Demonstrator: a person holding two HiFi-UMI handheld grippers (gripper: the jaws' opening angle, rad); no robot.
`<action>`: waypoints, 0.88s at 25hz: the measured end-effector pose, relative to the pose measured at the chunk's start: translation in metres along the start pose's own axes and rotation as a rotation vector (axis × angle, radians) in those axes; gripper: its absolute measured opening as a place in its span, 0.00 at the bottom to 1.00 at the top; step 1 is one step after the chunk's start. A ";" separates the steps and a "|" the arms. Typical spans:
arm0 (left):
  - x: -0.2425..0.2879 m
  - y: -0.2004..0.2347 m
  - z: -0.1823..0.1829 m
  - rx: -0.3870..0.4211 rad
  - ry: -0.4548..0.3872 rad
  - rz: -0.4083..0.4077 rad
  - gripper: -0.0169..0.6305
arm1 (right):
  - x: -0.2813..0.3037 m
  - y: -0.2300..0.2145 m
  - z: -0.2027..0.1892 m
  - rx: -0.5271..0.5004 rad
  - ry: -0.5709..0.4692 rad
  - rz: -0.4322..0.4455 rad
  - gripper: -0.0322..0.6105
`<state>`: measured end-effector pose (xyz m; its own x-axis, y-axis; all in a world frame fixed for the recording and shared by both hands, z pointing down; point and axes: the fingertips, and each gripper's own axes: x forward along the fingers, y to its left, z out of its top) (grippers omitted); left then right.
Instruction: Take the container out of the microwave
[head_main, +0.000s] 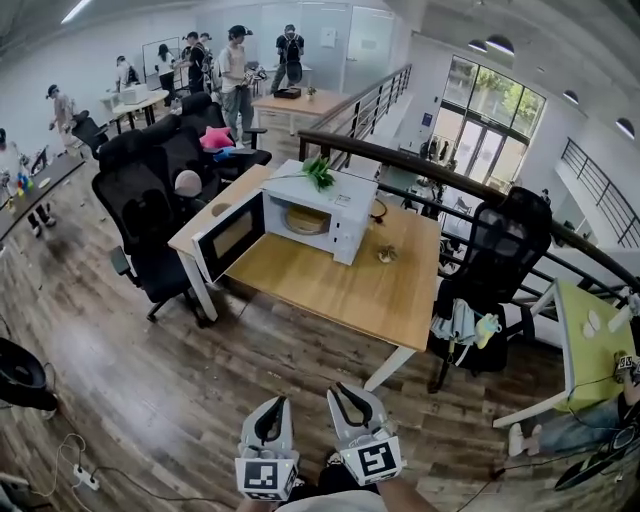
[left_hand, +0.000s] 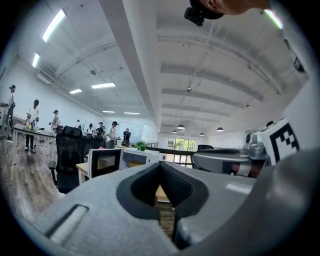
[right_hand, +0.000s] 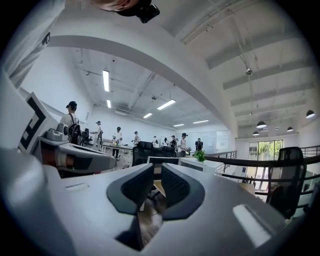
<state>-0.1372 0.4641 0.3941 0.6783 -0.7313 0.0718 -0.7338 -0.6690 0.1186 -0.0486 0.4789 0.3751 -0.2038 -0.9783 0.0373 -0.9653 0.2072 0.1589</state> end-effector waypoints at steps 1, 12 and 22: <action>0.002 0.002 -0.001 -0.004 0.004 0.000 0.03 | 0.004 -0.001 -0.002 -0.002 0.007 0.001 0.15; 0.075 0.042 0.003 0.017 0.015 0.033 0.03 | 0.080 -0.032 -0.014 0.030 -0.002 0.039 0.15; 0.166 0.046 0.013 0.027 0.040 0.053 0.03 | 0.141 -0.103 -0.014 0.057 -0.032 0.066 0.16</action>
<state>-0.0584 0.3103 0.3991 0.6393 -0.7600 0.1168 -0.7689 -0.6335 0.0867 0.0247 0.3198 0.3773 -0.2720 -0.9622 0.0137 -0.9570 0.2720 0.1008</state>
